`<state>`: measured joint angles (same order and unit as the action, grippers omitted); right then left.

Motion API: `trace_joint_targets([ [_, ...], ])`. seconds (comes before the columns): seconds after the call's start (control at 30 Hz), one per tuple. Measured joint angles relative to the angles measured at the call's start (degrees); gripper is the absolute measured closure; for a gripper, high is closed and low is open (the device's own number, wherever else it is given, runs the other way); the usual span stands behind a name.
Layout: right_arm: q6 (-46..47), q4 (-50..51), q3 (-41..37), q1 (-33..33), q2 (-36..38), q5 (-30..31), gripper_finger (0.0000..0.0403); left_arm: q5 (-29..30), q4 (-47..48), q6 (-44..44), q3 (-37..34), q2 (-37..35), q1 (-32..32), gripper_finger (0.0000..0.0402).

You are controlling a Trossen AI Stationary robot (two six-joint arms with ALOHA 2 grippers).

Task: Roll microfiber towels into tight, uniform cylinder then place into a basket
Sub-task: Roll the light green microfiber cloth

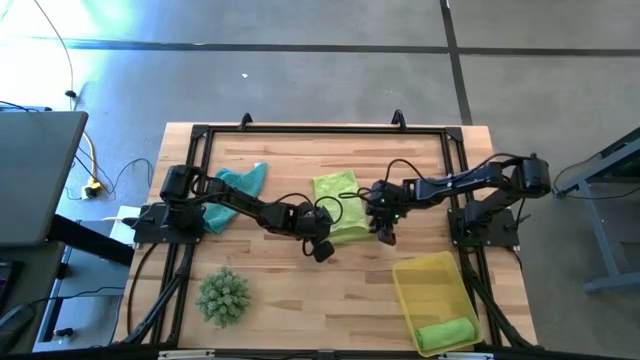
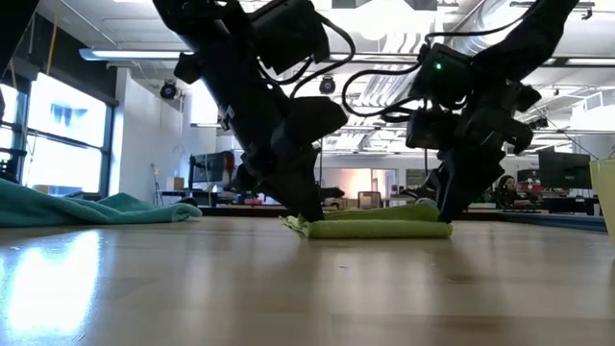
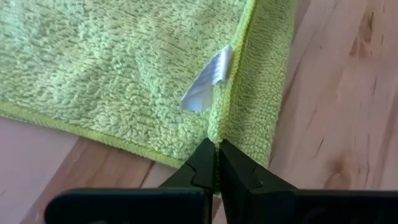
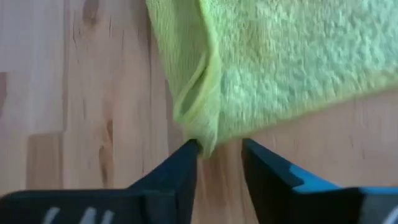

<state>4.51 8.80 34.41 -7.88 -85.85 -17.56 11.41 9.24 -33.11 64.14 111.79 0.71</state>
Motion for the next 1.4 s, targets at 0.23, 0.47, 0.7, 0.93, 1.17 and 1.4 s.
trace_joint_targets([
  [0.23, -1.03, 8.72, 5.52, 1.56, 3.76, 0.74, 0.0272, 1.02, -0.20, 1.43, 0.00, -0.02, -0.09, 0.0398],
  [0.47, -3.47, -3.57, 5.19, 6.71, 3.69, 5.39, 0.0285, 1.24, -0.19, 3.13, 0.04, -0.02, -0.09, 0.0398],
  [0.7, -3.30, -3.00, 4.68, 7.98, -0.09, 11.06, 0.0286, 1.24, -0.20, 3.33, 0.04, -0.02, -0.09, 0.0398],
  [0.93, -3.47, 0.78, 4.65, 7.89, -2.74, 16.18, 0.0286, 1.24, -0.05, 3.33, 0.04, -0.02, -0.11, 0.0398],
  [1.17, -3.45, 2.46, 4.50, 7.90, -3.47, 16.50, 0.0286, 3.97, -0.61, 3.82, 0.04, -0.02, -0.11, 0.0382],
  [1.4, -3.39, 3.21, 4.42, 7.91, -3.47, 16.52, 0.0286, 9.05, 0.65, 8.79, 0.68, -0.02, -0.11, 0.0320],
])
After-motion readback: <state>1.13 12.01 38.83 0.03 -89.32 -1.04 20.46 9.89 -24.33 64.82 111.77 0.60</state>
